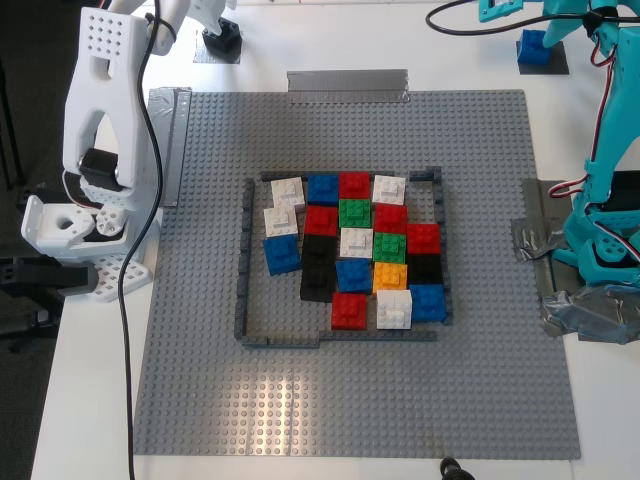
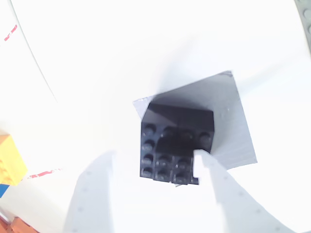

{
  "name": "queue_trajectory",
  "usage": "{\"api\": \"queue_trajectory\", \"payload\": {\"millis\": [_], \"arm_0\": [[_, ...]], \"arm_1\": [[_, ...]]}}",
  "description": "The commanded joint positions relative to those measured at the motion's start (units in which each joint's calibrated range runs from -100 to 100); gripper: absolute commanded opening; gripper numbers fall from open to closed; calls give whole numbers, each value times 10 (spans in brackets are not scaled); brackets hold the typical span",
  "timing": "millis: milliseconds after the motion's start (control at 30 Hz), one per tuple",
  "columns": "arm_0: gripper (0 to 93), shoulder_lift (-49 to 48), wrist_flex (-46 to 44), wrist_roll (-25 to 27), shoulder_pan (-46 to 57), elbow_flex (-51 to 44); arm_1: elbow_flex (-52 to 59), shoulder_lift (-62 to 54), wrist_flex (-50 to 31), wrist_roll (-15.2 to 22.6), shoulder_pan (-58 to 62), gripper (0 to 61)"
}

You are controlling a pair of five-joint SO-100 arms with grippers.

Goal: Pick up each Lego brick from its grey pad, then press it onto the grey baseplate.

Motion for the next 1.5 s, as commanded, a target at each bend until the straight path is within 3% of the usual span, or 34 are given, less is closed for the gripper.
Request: {"api": "queue_trajectory", "payload": {"millis": [0, 667, 967, 1267, 1467], "arm_0": [[196, -5, -6, 4, 4, -26], [169, 36, -3, 4, 2, -74], [142, 36, 0, 4, -1, -69], [137, 37, -1, 4, -1, -66], [134, 37, 0, 4, -1, -66]], "arm_1": [[-24, -9, 4, 4, -4, 163], [-34, -33, 0, 30, -10, 4], [-72, -94, 24, 38, 15, 3], [17, -220, 45, 40, 46, 3], [143, -314, 60, 62, 64, 3]]}}
